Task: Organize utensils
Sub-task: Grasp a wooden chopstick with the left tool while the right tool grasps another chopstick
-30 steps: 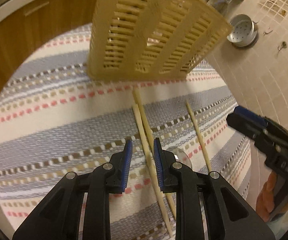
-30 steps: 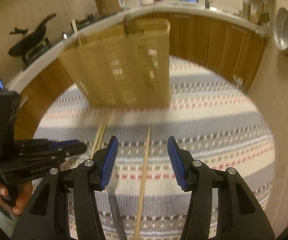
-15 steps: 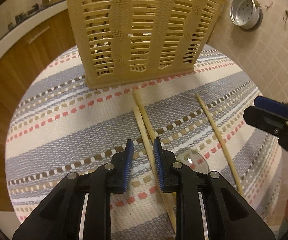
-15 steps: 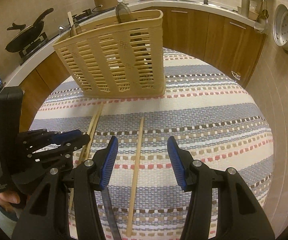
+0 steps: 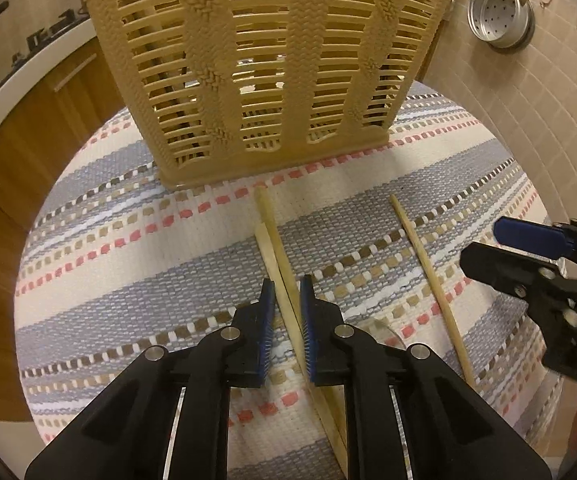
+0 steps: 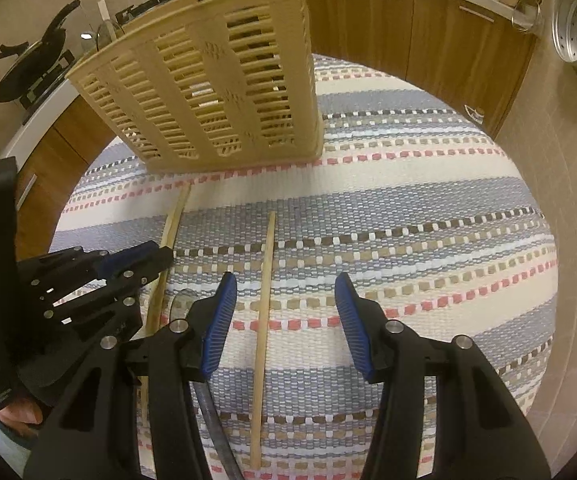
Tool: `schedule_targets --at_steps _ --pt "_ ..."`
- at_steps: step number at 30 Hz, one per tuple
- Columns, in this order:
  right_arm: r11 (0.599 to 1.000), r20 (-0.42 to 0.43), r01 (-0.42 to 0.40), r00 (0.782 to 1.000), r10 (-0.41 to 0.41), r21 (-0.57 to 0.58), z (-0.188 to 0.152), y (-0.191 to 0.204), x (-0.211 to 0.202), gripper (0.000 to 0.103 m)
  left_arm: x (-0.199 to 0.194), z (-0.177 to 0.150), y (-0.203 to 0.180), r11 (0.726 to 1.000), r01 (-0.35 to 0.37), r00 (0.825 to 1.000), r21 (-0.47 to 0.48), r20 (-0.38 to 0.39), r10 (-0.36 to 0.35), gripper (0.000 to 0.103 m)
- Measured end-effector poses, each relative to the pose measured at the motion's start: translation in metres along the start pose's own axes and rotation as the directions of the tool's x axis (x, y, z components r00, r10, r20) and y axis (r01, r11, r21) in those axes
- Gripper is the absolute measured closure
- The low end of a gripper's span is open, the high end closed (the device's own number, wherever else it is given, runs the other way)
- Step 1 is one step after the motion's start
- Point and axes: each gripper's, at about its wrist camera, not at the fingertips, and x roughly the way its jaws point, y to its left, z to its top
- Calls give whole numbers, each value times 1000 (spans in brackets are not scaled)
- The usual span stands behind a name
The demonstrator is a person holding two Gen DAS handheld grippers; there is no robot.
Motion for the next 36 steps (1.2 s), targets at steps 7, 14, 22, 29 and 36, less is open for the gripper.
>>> schedule_targets --at_steps 7,14,22,29,36 --pt "999 -71 -50 996 51 14 16 7 20 70 -8 -9 35 996 61 998 -63 5 -61 103" --pt "998 -97 -60 993 62 18 21 14 32 70 -22 -11 67 946 295 955 -135 54 -291 103" --pt "998 -79 -62 995 63 23 17 5 31 70 -11 -14 38 990 140 989 -27 57 -138 93" --pt "999 -50 -50 997 51 20 14 -8 24 70 -9 -20 17 999 -14 997 50 79 10 91" --pt "998 -55 -67 996 68 14 15 -12 21 70 8 1 -13 994 -99 994 54 47 97 96"
